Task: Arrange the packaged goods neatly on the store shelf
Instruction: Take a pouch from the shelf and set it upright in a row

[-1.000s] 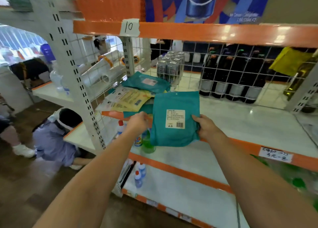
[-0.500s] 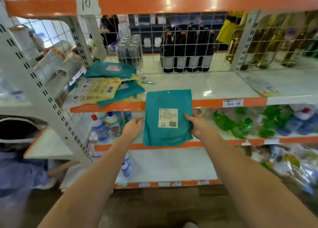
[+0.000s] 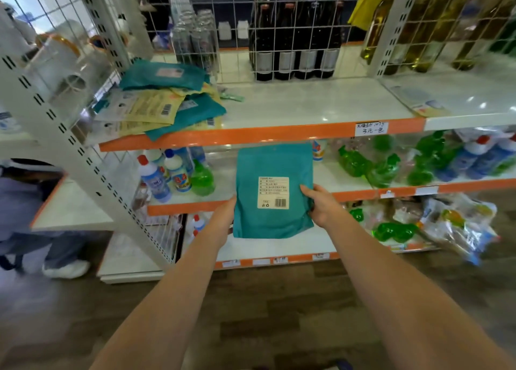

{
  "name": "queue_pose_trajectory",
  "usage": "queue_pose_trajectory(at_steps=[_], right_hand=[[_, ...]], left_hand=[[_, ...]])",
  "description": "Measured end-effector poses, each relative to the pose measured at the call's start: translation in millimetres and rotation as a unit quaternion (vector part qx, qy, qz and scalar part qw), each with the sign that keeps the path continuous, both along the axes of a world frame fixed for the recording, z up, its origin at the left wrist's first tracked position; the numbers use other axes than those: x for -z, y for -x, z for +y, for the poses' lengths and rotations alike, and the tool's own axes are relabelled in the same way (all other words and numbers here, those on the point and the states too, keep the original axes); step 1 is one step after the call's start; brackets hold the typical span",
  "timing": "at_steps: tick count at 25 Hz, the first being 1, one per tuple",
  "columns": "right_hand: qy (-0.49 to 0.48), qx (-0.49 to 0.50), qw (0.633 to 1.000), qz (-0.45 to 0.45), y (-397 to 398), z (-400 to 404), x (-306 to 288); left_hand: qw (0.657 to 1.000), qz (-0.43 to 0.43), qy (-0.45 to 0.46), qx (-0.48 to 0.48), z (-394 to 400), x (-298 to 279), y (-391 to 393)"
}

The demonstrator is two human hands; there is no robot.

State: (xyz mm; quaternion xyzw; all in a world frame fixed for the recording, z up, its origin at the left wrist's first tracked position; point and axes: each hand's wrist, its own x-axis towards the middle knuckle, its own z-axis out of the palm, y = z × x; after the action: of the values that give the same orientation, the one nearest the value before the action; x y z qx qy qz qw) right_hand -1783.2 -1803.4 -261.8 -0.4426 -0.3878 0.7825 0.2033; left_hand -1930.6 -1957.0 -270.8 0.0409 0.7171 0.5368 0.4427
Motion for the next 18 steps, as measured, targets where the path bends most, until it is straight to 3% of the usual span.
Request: queue_pose_trajectory(at_steps=[6,18], right_hand=[[0.015,0.008,1.000,-0.008,-16.6,-8.2,8.5],[-0.026,-0.010,0.993,-0.113,-22.2,-23.5,4.0]], left_hand=[[0.985,-0.147,-0.088,0.009,-4.8,29.6,-22.1],[0.993,-0.081,-0.090,-0.011,-22.9,33.8,-32.0]])
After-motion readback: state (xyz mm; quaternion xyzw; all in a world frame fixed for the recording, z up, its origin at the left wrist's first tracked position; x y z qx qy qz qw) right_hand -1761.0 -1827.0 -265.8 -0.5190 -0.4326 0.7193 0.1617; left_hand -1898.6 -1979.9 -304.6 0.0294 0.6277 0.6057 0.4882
